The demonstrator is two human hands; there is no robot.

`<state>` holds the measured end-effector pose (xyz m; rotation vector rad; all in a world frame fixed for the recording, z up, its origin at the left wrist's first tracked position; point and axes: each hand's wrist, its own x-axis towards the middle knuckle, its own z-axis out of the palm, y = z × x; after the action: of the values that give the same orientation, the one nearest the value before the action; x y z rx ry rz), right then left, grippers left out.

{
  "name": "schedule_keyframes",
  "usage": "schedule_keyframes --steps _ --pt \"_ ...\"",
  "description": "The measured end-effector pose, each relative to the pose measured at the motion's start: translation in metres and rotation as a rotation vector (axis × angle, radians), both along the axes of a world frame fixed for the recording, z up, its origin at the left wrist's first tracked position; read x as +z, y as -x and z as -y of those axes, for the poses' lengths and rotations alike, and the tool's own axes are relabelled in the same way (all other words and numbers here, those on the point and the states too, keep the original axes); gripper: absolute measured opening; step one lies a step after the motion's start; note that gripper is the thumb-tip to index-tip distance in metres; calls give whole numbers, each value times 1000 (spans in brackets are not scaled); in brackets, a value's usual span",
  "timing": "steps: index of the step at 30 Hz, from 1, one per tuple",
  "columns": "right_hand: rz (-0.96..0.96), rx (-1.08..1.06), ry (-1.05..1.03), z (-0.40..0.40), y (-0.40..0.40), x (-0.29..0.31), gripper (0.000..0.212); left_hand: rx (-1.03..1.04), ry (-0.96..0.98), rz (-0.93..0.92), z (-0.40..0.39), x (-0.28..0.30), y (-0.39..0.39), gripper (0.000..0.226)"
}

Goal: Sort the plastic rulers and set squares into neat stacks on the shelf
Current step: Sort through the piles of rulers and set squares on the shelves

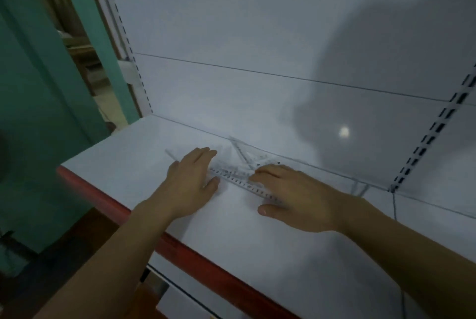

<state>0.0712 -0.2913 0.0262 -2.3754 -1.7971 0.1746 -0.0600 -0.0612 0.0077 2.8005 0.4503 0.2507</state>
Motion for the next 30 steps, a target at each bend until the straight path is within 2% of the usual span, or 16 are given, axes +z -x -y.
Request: schedule_keyframes --steps 3,7,9,11,14,20,26,30 --pt "-35 -146 -14 -15 -5 1 59 -155 19 0 -25 -6 -28 61" --pt "25 -475 -34 -18 -13 -2 57 -294 16 31 -41 -1 -67 49" --pt "8 -610 -52 -14 -18 -8 63 -390 41 37 -38 3 -80 53" --pt "-42 -680 -59 -10 -21 -11 76 -505 26 -37 -32 6 -90 62" --pt "-58 -704 -15 -9 -20 -16 83 -646 -17 -67 -29 5 -102 65" --pt "-66 -793 -160 -10 -15 -27 75 -729 163 148 -39 -18 -116 30" --pt "-1 -793 -308 -9 -7 -43 49 -666 312 353 -57 -23 -115 27" --pt "51 -742 -468 -10 -7 -44 45 -589 460 429 -54 -16 -110 23"
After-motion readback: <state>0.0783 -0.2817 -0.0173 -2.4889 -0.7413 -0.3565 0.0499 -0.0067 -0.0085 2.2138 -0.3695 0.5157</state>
